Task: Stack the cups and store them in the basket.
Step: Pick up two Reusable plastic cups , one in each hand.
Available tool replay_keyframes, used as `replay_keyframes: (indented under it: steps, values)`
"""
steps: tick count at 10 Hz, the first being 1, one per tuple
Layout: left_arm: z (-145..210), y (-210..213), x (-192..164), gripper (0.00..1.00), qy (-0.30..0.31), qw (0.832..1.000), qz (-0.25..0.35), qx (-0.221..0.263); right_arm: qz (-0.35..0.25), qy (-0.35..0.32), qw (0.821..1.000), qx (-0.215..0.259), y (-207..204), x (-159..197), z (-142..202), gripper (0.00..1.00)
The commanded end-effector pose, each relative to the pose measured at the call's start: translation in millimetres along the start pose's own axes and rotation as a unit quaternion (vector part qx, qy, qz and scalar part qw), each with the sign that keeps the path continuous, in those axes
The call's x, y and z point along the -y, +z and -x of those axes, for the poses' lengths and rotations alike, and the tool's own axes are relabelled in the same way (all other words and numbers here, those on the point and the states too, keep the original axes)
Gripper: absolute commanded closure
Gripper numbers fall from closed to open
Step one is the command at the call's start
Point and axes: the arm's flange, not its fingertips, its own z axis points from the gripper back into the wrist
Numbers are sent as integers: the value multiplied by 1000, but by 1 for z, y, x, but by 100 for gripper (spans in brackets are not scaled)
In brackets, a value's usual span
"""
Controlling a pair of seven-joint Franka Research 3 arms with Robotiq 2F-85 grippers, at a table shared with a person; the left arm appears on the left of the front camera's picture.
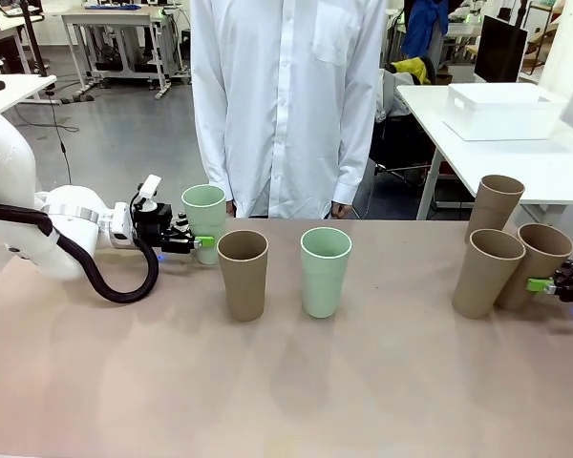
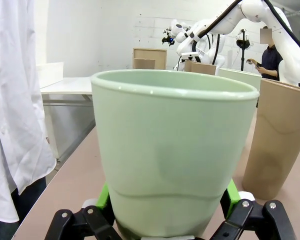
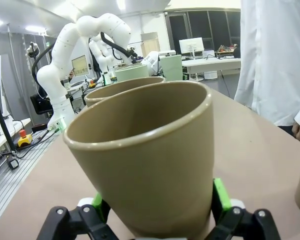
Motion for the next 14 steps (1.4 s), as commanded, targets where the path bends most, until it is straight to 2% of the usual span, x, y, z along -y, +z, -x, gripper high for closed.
replay_keyframes:
  steps: [1,2,3,4,5,6,7,8,9,14]
  values:
    - [-5,-2,5,0,4,1000,-8,17,-5,1,1000,-14,-6,-3,0,0]
    - [-4,-1,5,19,2,1000,-10,17,-1,5,1000,-15,-7,-2,0,20]
    - [-4,0,4,19,2,1000,-12,17,-4,9,1000,-17,-8,-1,2,20]
    - [-4,0,5,38,2,1000,-13,18,-9,18,1000,-18,-9,1,5,39]
    - [-4,1,5,25,2,1000,-13,18,-10,22,1000,-15,-9,2,6,25]
    - [-4,1,6,58,2,1000,-14,17,-11,23,1000,-14,-9,3,6,59]
    - [-4,2,6,45,2,1000,-14,15,-10,23,1000,-13,-9,3,6,44]
    - [-3,2,6,77,0,1000,4,27,-17,25,999,-24,-8,2,7,79]
    - [0,2,0,77,1,1000,-6,5,-4,10,1000,-3,-6,3,1,79]
    - [0,2,0,77,1,1000,-6,5,-4,10,1000,-3,-6,3,1,79]
